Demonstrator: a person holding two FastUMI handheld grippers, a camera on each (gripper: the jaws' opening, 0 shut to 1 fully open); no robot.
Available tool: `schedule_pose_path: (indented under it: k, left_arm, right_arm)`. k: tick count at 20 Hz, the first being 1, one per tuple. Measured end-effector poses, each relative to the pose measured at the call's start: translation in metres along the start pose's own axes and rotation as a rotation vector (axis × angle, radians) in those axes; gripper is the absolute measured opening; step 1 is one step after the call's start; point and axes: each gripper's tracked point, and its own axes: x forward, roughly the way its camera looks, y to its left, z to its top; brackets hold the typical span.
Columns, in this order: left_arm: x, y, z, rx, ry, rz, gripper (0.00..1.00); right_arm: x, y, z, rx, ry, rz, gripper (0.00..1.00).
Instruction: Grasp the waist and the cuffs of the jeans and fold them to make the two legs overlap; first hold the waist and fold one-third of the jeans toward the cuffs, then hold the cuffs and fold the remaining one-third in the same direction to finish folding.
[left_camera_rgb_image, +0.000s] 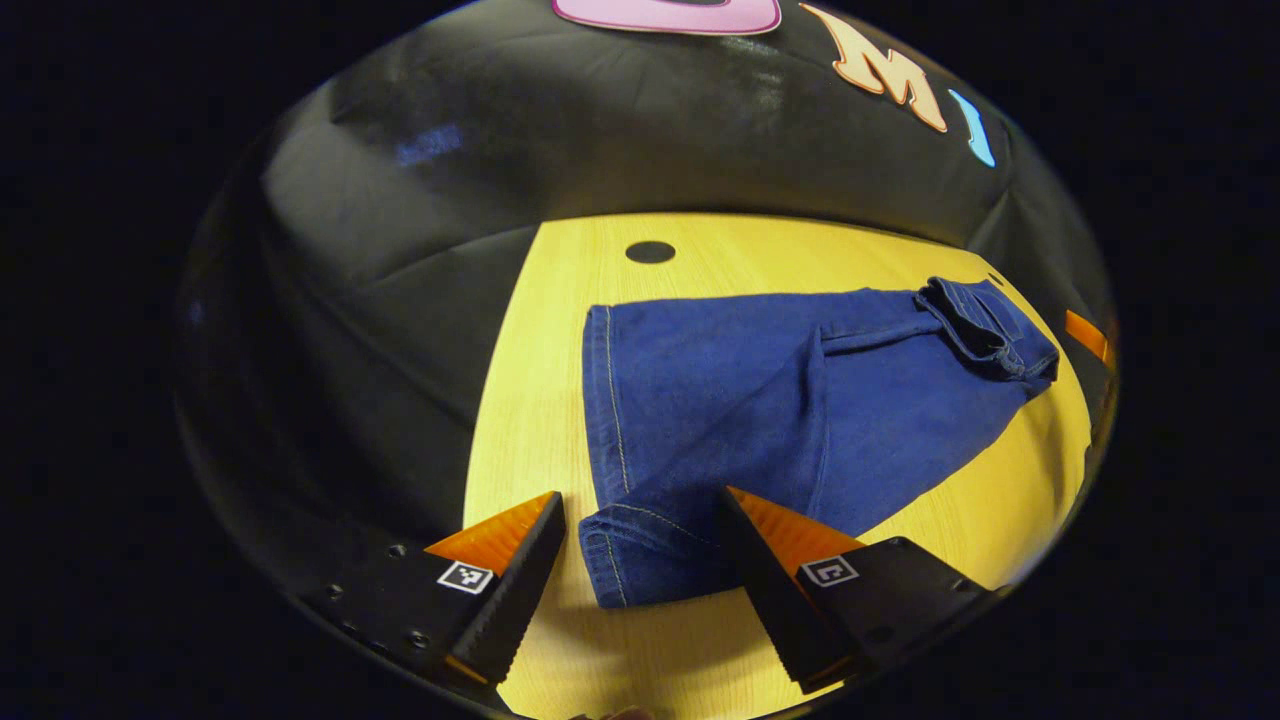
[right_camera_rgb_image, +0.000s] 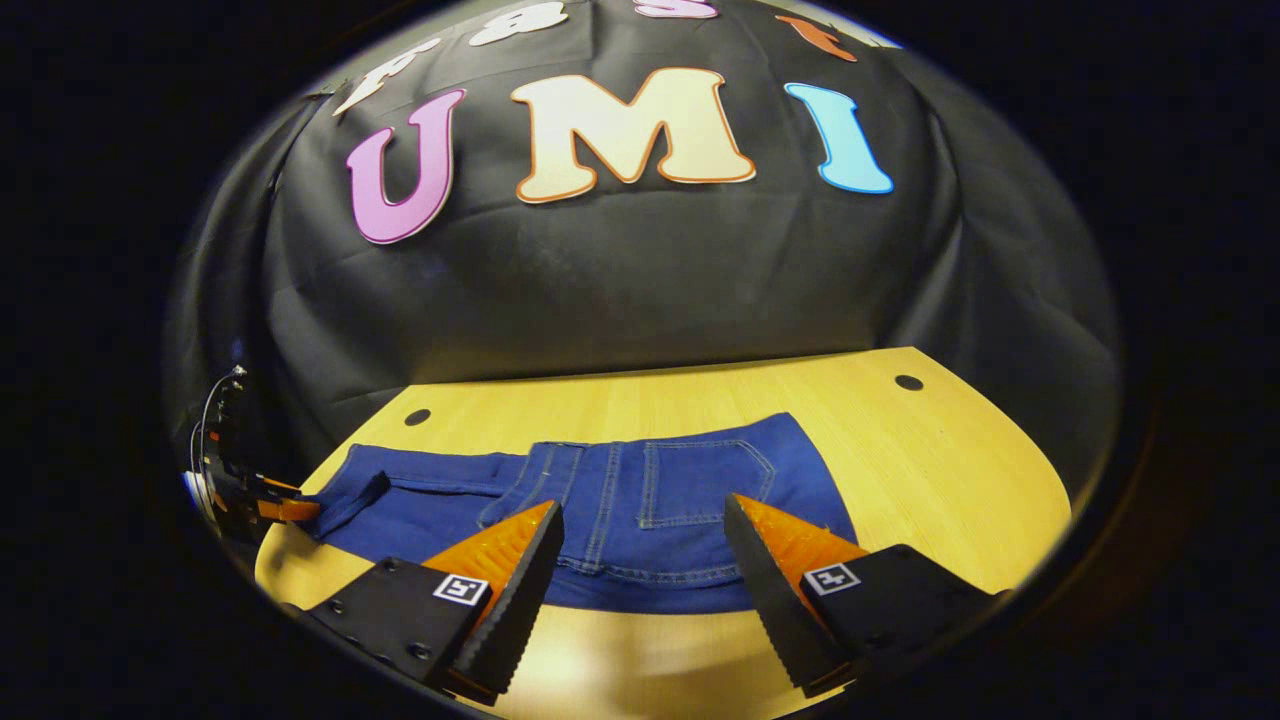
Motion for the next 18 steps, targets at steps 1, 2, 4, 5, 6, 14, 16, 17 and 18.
schedule_pose_path:
  k: [1,2,4,5,6,14,16,17,18]
  left_arm:
    - [0.002,-0.002,0.003,0.005,-0.015,-0.016,0.94]
    - [0.002,-0.006,0.002,-0.004,-0.008,-0.033,0.94]
    - [0.002,-0.011,0.002,-0.007,-0.006,-0.050,0.84]
    - [0.001,-0.017,-0.002,-0.009,0.000,-0.069,0.78]
    - [0.002,-0.022,0.004,-0.006,0.002,-0.085,0.62]
    - [-0.009,-0.055,0.014,-0.117,0.024,-0.088,0.00]
    - [-0.029,-0.070,0.043,-0.142,-0.052,-0.098,0.00]
    - [-0.037,-0.081,0.056,-0.149,-0.074,-0.110,0.00]
    - [-0.047,-0.092,0.071,-0.163,-0.111,-0.117,0.00]
  right_arm:
    - [-0.001,-0.004,-0.005,0.003,0.012,-0.008,0.98]
    - [-0.001,-0.006,-0.010,0.007,0.024,-0.011,0.98]
    - [-0.001,-0.005,-0.018,0.010,0.042,-0.008,0.98]
    - [0.000,-0.004,-0.019,0.009,0.047,-0.005,0.98]
    - [0.000,-0.003,-0.022,0.007,0.049,-0.001,0.98]
    - [-0.003,-0.002,-0.002,0.038,0.021,0.066,0.98]
    - [-0.009,-0.011,0.007,0.035,0.005,0.079,0.98]
    - [-0.011,-0.016,0.011,0.037,0.003,0.089,0.98]
    - [-0.015,-0.022,0.015,0.034,-0.002,0.095,0.98]
